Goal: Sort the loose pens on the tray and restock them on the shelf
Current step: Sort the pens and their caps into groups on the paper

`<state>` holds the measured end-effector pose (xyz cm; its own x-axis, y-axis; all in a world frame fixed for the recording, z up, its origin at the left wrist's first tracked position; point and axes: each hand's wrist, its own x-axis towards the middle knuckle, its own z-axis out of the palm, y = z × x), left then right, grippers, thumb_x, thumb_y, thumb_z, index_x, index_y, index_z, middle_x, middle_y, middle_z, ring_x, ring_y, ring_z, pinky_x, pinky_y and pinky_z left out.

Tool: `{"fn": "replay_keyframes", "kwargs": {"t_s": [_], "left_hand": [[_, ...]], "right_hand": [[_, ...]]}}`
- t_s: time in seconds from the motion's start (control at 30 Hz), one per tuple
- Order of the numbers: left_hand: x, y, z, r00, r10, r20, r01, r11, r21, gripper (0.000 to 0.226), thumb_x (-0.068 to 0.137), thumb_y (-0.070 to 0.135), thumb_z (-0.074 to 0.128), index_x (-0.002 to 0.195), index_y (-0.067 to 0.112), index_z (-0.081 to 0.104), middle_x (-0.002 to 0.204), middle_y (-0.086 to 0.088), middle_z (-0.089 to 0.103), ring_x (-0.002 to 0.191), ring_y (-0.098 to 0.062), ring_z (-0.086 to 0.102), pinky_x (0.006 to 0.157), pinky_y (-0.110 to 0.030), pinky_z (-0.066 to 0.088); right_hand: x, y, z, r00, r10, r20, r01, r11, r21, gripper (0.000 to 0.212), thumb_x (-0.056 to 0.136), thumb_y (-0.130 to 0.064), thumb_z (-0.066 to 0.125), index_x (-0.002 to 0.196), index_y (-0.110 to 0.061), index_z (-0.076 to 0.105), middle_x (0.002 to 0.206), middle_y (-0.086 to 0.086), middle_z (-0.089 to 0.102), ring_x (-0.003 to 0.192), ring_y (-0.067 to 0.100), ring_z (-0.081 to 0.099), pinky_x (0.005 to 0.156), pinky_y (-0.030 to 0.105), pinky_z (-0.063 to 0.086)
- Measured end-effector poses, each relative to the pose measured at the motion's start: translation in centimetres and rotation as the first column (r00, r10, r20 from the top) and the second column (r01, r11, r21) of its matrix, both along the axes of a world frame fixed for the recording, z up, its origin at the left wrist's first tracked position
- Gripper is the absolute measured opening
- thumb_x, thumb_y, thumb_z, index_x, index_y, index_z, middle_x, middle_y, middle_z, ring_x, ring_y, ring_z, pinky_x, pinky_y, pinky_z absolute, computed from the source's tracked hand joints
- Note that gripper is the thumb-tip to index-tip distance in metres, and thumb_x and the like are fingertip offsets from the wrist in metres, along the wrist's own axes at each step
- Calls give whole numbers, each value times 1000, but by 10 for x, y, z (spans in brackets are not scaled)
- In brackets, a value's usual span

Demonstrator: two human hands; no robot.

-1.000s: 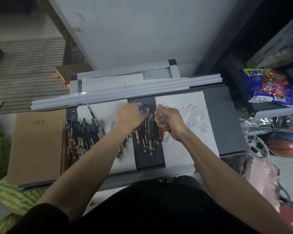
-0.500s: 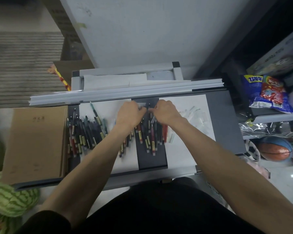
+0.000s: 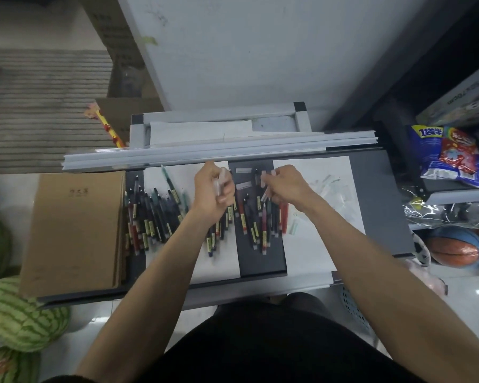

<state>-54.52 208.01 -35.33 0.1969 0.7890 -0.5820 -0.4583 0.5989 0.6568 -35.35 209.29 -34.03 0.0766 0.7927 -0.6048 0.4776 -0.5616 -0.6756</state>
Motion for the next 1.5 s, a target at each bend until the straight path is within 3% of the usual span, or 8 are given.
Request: {"fn": "replay_keyframes", "kwargs": {"t_s": [0.1,0.2,0.37,0.53,0.7,0.93,1.13,1.5], "left_hand": [[9,-4,6,991,-74,112,69,997,40,37,87,21,31,57,13,52,50,-4,40,38,-14,21,41,-21,13],[34,-5,13,979,-133,154,127,991,44,37,85,23,32,62,9,57,51,-7,45,36,-14,20,43,-20,9],[103,-9,10,919,-278,-279,286,958,-14,33,97,20,48,69,7,59,62,-11,55,40,-16,28,41,-21,15],[164,-9,-10,418,-444,-793,656,751,-75,32,90,29,65,81,-1,71,73,-7,67,63,-20,59,60,-28,45],[201,-11,-15,244,-251,-937,670,742,-24,18,92,33,65,93,16,73,94,0,73,87,-19,65,75,-30,49],[216,-29,-49,311,102,-945,724,619,305,10,100,19,66,105,11,69,108,-6,58,97,-17,50,86,-35,44],[220,-44,-75,182,311,-933,779,533,330,17,101,24,57,113,17,68,119,-3,61,116,-25,52,107,-47,40],[230,-45,-61,365,305,-880,646,598,475,22,90,20,55,109,12,62,113,-4,62,110,-25,56,102,-41,43]], "right_hand": [[28,-23,18,843,-198,-501,166,980,-108,24,103,-20,63,86,-3,57,65,8,54,49,15,41,42,21,31],[68,-51,19,722,-267,-639,185,964,-194,17,103,-21,62,92,-9,56,73,4,49,54,12,35,46,18,31],[129,-80,4,870,-325,-370,280,945,-170,15,103,-22,62,96,-9,60,74,6,53,55,15,43,51,24,30],[169,-72,-6,972,-103,211,118,991,-57,26,101,-24,51,100,-6,70,90,10,74,77,27,67,71,34,53],[167,-59,-17,885,-35,464,-54,983,176,27,107,-26,41,116,-8,58,102,22,69,95,44,65,75,40,48],[167,-68,-45,850,1,527,-250,882,401,26,110,-27,42,127,-11,52,105,15,70,79,45,65,61,37,37],[176,-76,-74,783,-84,616,-391,705,592,19,103,-23,56,120,-17,59,103,-3,73,86,21,70,45,29,45],[185,-77,-89,901,73,428,-361,675,644,29,97,-24,53,118,-6,62,119,9,57,98,25,49,82,43,42]]}}
